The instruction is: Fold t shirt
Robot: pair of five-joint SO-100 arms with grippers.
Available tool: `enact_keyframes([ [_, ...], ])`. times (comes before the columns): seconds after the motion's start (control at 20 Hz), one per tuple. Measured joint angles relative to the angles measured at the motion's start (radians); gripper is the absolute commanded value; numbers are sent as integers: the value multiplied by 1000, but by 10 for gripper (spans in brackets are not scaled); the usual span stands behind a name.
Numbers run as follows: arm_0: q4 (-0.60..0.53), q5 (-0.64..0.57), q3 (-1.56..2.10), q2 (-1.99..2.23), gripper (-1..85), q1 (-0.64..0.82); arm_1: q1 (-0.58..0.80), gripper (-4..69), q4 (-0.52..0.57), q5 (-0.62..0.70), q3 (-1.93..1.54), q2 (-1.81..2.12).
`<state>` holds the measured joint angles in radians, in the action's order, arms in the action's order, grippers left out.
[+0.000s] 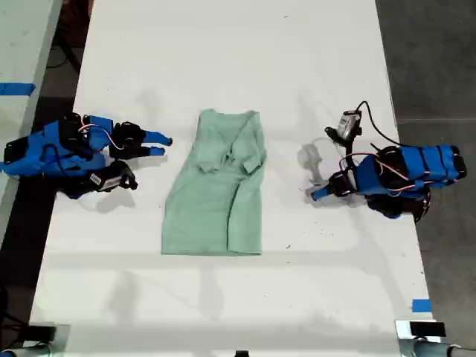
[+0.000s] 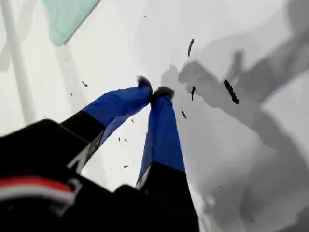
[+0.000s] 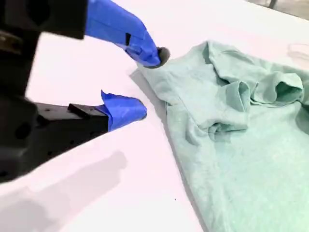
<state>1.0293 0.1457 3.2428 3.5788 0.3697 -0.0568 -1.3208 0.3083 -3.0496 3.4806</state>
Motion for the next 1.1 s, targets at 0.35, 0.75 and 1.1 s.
enact_keyframes([
  [0.35, 0, -48, 0, 0, -2, -149, 14, 13, 0, 0, 0, 0],
  [0.75, -34, -23, -28, 2, -3, -190, 14, 13, 0, 0, 0, 0],
  [1.1, 51, 204, -391, -624, 12, -319, 14, 13, 0, 0, 0, 0],
])
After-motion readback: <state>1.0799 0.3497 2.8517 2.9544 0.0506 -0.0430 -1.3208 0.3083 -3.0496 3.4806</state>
